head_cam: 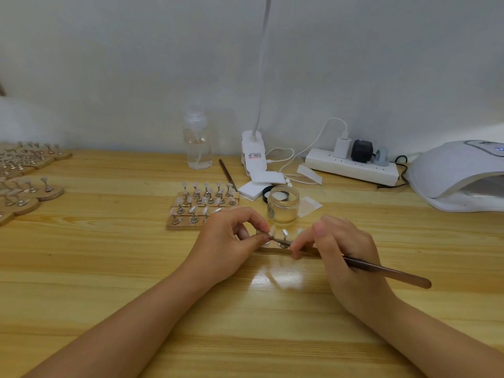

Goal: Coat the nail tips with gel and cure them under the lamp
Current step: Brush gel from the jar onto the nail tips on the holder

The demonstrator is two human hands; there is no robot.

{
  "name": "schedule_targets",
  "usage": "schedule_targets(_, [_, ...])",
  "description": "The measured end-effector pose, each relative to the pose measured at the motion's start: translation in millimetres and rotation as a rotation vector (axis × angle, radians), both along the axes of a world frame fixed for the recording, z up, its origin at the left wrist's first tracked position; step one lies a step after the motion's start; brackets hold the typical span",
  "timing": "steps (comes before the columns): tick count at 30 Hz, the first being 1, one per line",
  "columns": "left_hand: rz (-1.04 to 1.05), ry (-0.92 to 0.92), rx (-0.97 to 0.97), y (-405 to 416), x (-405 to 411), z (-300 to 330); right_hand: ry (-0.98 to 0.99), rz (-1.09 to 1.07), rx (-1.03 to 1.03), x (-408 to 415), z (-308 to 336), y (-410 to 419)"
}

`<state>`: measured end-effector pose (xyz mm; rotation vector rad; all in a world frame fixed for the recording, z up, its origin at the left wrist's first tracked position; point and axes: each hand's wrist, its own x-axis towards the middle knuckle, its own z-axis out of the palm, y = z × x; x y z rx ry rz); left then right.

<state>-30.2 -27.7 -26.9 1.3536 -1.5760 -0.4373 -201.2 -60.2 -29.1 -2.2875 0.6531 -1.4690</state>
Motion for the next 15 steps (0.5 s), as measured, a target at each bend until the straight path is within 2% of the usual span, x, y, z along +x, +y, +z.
schedule_targets(6, [0.005,0.000,-0.005,0.5,-0.9,0.7,0.042,-0.021,0.042,1.1,0.5,-3.1])
schedule_targets(10, [-0.003,0.002,-0.002,0.6,-0.3,0.5,-0.012,-0.016,-0.023,-0.1,-0.7,-1.2])
schedule_targets(15, [-0.001,0.029,0.011,0.0,-0.9,0.3,0.019,-0.034,0.042,0.9,1.0,-2.6])
